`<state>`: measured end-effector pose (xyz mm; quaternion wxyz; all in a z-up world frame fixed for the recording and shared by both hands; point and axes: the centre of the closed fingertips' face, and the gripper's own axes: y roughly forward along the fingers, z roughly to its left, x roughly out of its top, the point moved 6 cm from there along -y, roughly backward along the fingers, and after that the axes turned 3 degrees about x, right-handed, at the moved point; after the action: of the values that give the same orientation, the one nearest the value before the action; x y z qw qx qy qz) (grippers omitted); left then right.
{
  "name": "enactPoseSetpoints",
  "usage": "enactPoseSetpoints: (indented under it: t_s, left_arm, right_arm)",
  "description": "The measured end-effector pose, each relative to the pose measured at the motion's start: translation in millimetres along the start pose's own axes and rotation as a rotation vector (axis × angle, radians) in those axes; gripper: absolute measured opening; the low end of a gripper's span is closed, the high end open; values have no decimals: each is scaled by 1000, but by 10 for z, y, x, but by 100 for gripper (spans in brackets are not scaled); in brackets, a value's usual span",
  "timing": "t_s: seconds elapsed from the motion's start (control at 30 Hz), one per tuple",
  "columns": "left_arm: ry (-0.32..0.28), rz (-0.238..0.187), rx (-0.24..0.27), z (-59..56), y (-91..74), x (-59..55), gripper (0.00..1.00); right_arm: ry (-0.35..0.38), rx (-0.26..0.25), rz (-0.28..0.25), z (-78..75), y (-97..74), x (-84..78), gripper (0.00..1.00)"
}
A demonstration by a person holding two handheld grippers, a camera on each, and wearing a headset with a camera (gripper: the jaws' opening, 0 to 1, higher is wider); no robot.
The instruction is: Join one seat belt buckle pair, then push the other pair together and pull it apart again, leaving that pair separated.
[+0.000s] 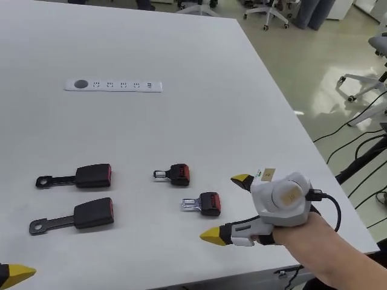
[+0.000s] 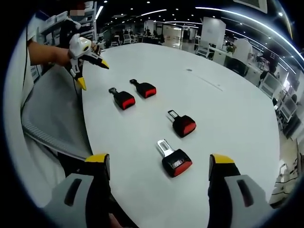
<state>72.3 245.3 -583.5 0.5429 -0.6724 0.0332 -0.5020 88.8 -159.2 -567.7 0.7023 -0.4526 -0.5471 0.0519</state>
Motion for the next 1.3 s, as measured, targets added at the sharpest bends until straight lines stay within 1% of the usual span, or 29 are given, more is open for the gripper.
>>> enactPoseSetpoints:
  t_s: [0.17,0.3,0.47,0.5,0.57,0.63,0.7,0.73,0.8,0.83,0.93,0.97,1.0,1.03,1.07,1.13,1.17,1.23,1.3]
  left_arm:
    - [17,-5,-10,-45,2,30,93]
    - [37,4,-23,-83,6,43,92]
    - [33,2,-29,-106,19,64,89]
    - [32,5,-28,-104,30,64,89]
    - [36,24,-8,-67,60,42,90]
    - [43,36,-12,-45,89,12,88]
    - [58,47,-30,-51,117,-10,85]
    - [64,54,-43,-63,135,-14,83]
    - [71,53,-58,-70,168,-5,81]
    - [72,58,-72,-76,186,17,80]
    - [78,60,-84,-60,269,37,77]
    - [82,57,-91,-76,295,82,76]
    - [83,57,-94,-76,306,90,74]
    - [86,58,-107,-85,355,127,73]
    - [79,76,-113,-82,386,129,70]
    - [76,84,-113,-56,461,147,68]
    - [76,90,-116,-41,501,164,65]
    - [103,101,-127,-17,575,180,60]
    - [122,102,-140,-20,618,227,59]
  right_arm:
    - [-3,4,4,-26,0,-9,83]
    - [-9,8,7,-37,-3,-7,82]
    - [-17,13,10,-64,14,-12,80]
    - [-20,14,11,-71,22,-15,79]
    - [-18,19,16,-63,30,-19,80]
    - [-21,26,16,-58,48,-19,79]
    - [-31,31,20,-53,46,-9,78]
    - [-37,36,22,-54,58,-9,77]
    - [-44,43,27,-62,79,-22,75]
    - [-48,49,35,-76,97,-39,74]
    - [-63,60,50,-119,144,-87,71]
    - [-65,61,56,-133,154,-93,71]
    - [-70,65,61,-152,169,-109,70]
    - [-74,72,70,-180,195,-127,69]
    - [-78,74,74,-188,209,-126,69]
    - [-95,90,85,-201,239,-121,66]
    - [-99,96,87,-216,259,-110,64]
    - [-112,108,94,-269,322,-123,62]
    - [-120,119,102,-270,352,-99,60]
